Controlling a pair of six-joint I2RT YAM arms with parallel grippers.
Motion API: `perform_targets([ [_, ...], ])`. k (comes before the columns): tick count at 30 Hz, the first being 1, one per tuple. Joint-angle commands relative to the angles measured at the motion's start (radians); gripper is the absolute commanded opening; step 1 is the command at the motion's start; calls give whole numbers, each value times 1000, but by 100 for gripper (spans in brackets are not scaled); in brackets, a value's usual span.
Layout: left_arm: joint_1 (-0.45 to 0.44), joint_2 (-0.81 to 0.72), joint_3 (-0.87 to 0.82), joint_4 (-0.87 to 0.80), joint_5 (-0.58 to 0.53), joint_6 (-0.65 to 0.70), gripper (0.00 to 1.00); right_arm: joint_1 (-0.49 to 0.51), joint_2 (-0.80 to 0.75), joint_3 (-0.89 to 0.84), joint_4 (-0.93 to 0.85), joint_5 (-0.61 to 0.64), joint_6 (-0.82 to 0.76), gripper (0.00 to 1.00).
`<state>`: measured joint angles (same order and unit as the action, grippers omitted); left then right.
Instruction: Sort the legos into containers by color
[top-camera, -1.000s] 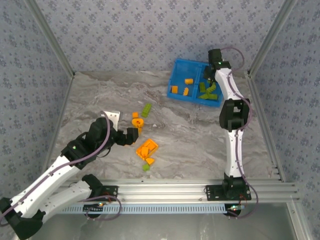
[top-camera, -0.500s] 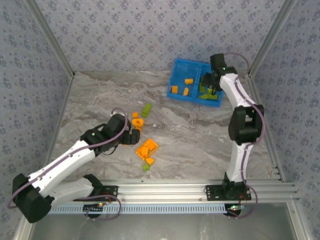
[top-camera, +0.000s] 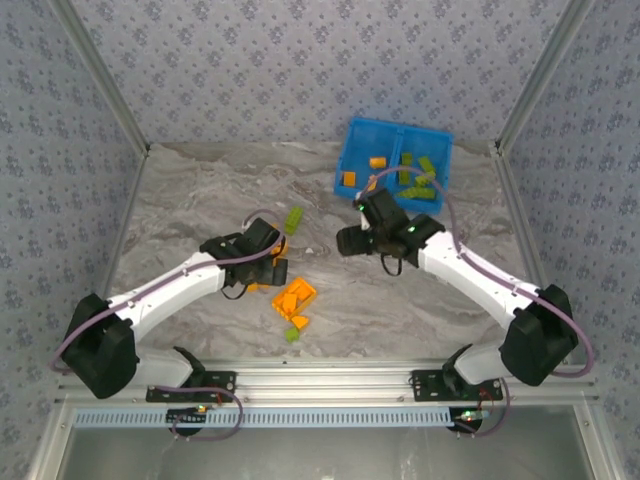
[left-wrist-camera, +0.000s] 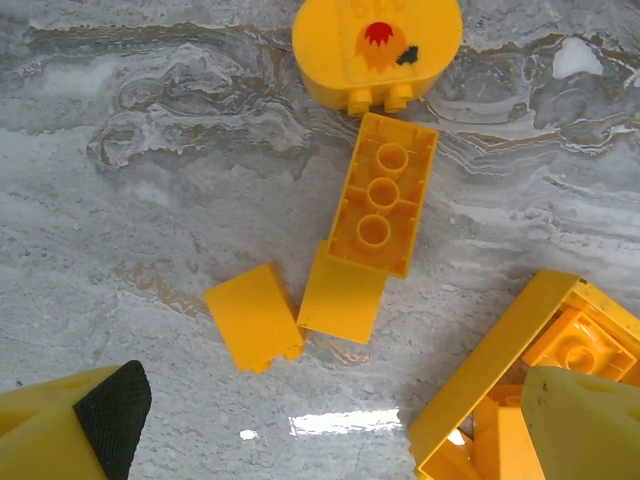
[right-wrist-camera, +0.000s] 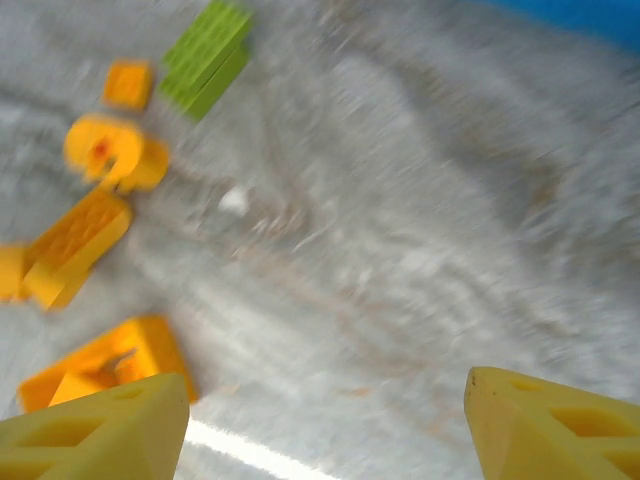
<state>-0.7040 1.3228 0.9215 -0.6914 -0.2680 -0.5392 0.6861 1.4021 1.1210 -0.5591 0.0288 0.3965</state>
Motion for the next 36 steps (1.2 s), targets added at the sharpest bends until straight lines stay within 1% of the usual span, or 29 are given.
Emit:
perform_targets([
  [1, 17, -43, 9, 7, -40, -25, 98, 85, 45, -67, 70, -101, 100, 76],
  [3, 21, -72, 0, 7, -39, -25, 98, 152, 89, -74, 107, -103, 97, 75],
  [4, 22, -84, -3, 7, -39, -24, 98, 170, 113, -67, 110, -100, 93, 76],
  [7, 21, -113, -13, 0, -38, -18, 99, 204, 204, -33, 113, -108, 75, 73],
  [9, 22, -128, -19, -10, -40, -20, 99, 217, 266, 1, 110, -126, 34, 70],
  [15, 23, -177, -45, -19, -50, -44, 99, 234, 439, 105, 91, -105, -16, 58],
  [18, 24, -195, -63, -20, -50, -50, 99, 233, 489, 121, 95, -103, -18, 47],
  [20, 24, -201, -68, -27, -54, -51, 99, 234, 500, 122, 102, -105, -9, 39],
  [22, 23, -206, -72, -30, -54, -53, 99, 237, 497, 125, 102, -97, -6, 33],
  [23, 23, -207, -73, -29, -54, -54, 99, 240, 492, 126, 98, -86, -7, 27],
  [25, 23, -208, -76, -21, -52, -54, 99, 244, 485, 131, 86, -54, -10, 22],
  [27, 24, -205, -77, -14, -49, -54, 99, 250, 476, 141, 62, -14, -9, 20],
  [28, 23, -203, -76, -12, -47, -53, 99, 254, 470, 147, 48, 8, -5, 16],
  [32, 24, -202, -74, -11, -42, -56, 99, 263, 415, 157, 9, 86, 29, 8],
  [36, 23, -212, -75, -12, -44, -63, 99, 262, 336, 166, -18, 164, 45, 5],
])
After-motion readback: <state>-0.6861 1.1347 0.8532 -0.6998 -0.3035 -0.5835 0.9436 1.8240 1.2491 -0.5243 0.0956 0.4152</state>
